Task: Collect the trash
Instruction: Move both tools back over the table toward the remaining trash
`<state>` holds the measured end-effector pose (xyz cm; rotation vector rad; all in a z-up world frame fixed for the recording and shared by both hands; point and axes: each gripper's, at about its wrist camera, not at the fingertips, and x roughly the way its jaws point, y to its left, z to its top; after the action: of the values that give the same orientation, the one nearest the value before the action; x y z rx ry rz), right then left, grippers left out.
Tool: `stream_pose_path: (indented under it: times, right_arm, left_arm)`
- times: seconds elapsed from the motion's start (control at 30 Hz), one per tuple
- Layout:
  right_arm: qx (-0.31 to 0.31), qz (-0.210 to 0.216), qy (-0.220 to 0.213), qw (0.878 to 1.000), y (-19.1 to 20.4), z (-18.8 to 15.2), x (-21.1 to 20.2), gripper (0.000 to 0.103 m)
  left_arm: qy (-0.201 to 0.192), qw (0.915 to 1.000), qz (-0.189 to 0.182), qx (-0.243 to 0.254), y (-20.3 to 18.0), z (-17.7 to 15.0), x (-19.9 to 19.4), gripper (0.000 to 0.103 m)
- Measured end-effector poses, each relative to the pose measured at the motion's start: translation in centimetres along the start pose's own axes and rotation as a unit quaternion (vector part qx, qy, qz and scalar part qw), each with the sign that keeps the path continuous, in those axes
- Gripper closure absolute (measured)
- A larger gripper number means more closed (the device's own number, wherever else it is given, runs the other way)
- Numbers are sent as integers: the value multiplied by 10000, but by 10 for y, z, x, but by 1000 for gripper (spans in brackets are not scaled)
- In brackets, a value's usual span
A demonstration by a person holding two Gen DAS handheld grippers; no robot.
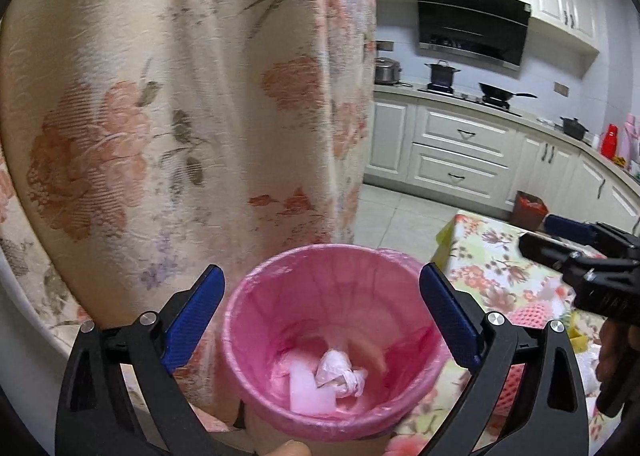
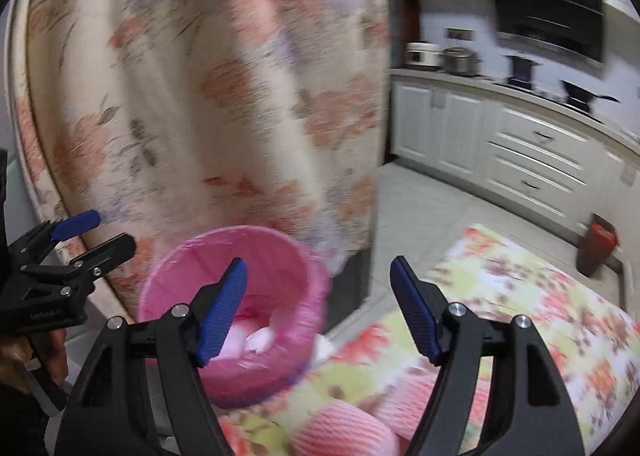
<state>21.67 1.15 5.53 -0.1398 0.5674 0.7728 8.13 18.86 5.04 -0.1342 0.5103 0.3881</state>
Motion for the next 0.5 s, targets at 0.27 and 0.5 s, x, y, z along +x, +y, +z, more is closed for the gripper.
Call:
stream_pose_path:
  times: [0.27,0.5]
  right_arm:
    - [359,-772,-208,9962,-58,-32,-66,29]
    - [593,-1231,-248,9903,-92,-68,-111,29]
  left_arm:
    - [-42,9987,-500,96,-40,-5,-1,10]
    - [-74,9964,-801,273,-79,-13,-7,9]
